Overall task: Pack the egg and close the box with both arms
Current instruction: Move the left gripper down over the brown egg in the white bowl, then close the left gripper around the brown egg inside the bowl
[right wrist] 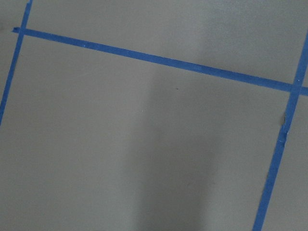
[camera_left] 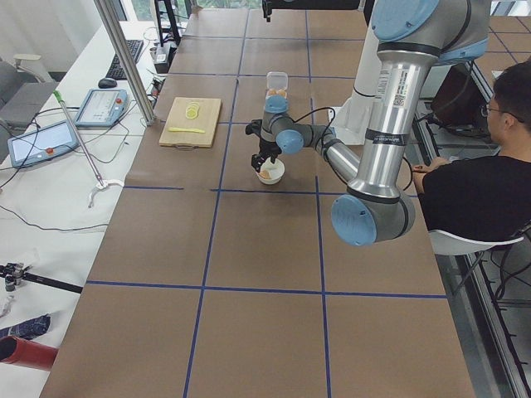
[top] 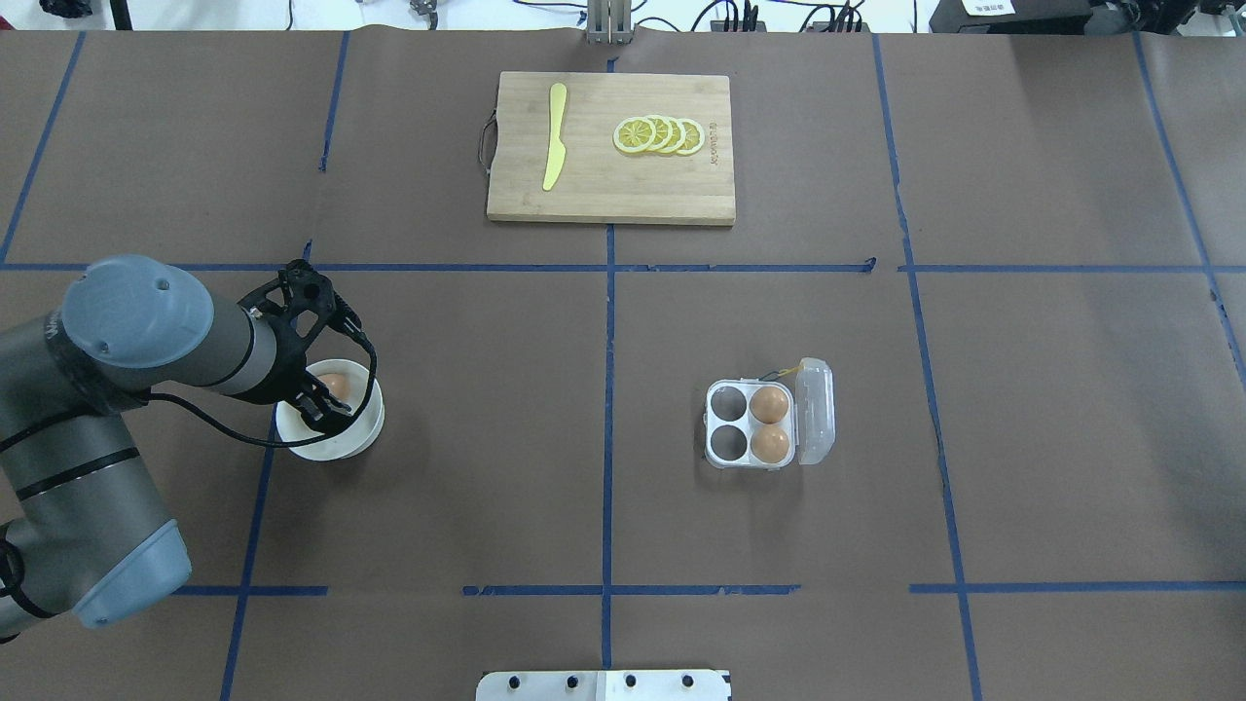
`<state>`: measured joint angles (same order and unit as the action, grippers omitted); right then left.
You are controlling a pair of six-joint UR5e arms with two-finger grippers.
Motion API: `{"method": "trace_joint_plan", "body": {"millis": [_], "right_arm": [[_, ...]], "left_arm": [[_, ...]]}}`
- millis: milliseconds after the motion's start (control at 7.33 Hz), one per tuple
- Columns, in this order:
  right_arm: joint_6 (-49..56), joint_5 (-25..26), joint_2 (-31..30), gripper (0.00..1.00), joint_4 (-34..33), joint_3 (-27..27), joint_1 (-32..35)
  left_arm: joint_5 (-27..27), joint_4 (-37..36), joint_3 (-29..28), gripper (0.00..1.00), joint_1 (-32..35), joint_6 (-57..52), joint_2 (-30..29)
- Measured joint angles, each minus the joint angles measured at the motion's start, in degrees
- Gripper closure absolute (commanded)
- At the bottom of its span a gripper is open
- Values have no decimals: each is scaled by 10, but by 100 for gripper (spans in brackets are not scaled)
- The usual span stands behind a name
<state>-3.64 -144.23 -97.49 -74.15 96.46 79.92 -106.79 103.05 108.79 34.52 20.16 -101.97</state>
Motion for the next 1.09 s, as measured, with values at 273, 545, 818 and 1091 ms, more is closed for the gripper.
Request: {"method": "trace_joint_plan", "body": {"millis": [273,545,818,1091], "right_arm": [[0,0,0,0,0,0,-3],[0,0,0,0,0,-1,-4],[0,0,-1,0,0,-1,-5],[0,0,-1,0,0,-1,-5]], "left_arm": [[-17,0,-4,15,-4,2,-2],[-21,0,-10,18,-5,-1,-3],[-22,0,-14,21,-5,-2,-3],[-22,1,-17,21,-6,-3,-3]]}}
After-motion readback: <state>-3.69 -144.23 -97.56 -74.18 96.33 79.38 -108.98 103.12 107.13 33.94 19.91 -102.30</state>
